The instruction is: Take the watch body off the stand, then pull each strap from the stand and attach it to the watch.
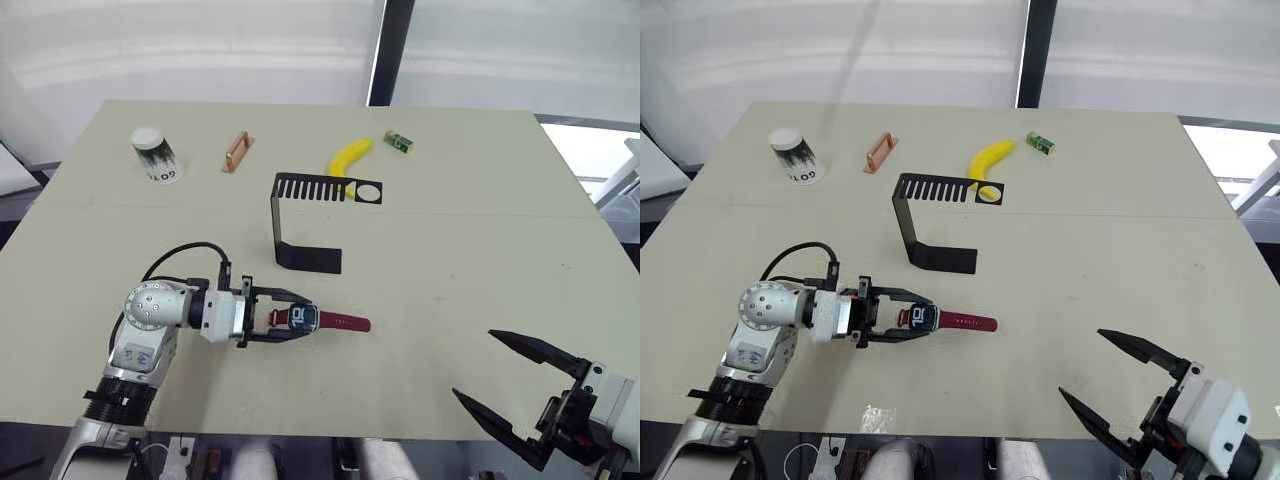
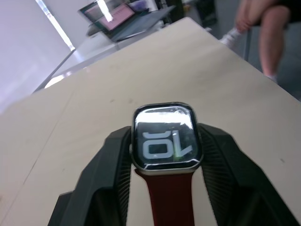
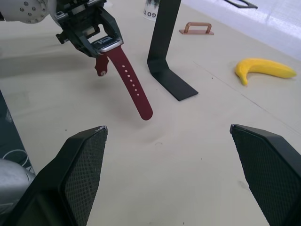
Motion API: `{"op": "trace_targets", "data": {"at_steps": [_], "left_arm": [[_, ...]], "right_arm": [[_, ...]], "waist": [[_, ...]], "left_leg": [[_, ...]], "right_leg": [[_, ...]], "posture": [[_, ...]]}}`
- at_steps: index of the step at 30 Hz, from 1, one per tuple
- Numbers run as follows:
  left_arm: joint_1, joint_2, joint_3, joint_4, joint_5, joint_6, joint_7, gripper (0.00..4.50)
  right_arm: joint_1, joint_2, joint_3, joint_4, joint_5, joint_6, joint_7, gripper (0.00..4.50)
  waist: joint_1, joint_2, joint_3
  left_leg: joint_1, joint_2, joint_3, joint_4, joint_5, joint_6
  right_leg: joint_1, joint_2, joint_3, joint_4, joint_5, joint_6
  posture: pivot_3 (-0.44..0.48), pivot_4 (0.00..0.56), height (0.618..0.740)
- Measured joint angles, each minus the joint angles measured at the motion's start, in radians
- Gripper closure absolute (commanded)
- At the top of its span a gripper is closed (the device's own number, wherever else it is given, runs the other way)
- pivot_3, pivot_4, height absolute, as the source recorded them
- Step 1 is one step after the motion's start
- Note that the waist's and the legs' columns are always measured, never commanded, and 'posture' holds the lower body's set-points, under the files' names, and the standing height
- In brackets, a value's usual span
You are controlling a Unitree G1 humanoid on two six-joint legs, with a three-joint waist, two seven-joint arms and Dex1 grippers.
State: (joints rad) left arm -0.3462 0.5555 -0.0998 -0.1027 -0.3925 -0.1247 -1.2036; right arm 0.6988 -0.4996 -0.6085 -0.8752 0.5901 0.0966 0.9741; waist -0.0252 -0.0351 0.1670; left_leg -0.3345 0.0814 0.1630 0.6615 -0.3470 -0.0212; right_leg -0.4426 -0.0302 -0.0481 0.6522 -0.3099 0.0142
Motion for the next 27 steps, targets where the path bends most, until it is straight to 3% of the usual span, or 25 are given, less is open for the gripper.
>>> {"op": "trace_targets", "data": {"at_steps": [7,13,27], "left_arm": [[-0.074,-0.068,-0.163,-0.079,0.083,0.292,0.134,2.9],[-0.105,-0.097,-0.304,0.035,0.306,0.256,0.231,2.9],[0.028,-0.02,-0.254,-0.006,0.357,0.217,0.284,2.9]], "right_arm": [[-0.022,-0.033,0.022,0.001,0.027,0.021,-0.025,0.08],[-0.035,-0.06,0.055,-0.003,0.024,0.04,-0.039,0.08],[-0.049,-0.089,0.095,-0.029,0.002,0.059,-0.076,0.08]], "waist": [[0.002,0.0,0.0],[-0.005,0.0,0.0],[-0.001,0.0,0.0]], "left_leg": [[0.0,-0.001,-0.001,0.0,0.002,-0.004],[-0.001,-0.003,-0.004,-0.001,0.002,-0.004],[0.001,-0.008,-0.013,-0.005,0.002,-0.002]], "right_leg": [[0.0,0.001,0.002,0.0,0.0,0.0],[0.0,0.005,0.007,0.001,0.0,0.0],[0.0,0.003,0.007,0.002,-0.001,-0.001]], "posture": [[0.0,0.15,0.729],[0.0,0.15,0.729],[0.0,0.15,0.729]]}}
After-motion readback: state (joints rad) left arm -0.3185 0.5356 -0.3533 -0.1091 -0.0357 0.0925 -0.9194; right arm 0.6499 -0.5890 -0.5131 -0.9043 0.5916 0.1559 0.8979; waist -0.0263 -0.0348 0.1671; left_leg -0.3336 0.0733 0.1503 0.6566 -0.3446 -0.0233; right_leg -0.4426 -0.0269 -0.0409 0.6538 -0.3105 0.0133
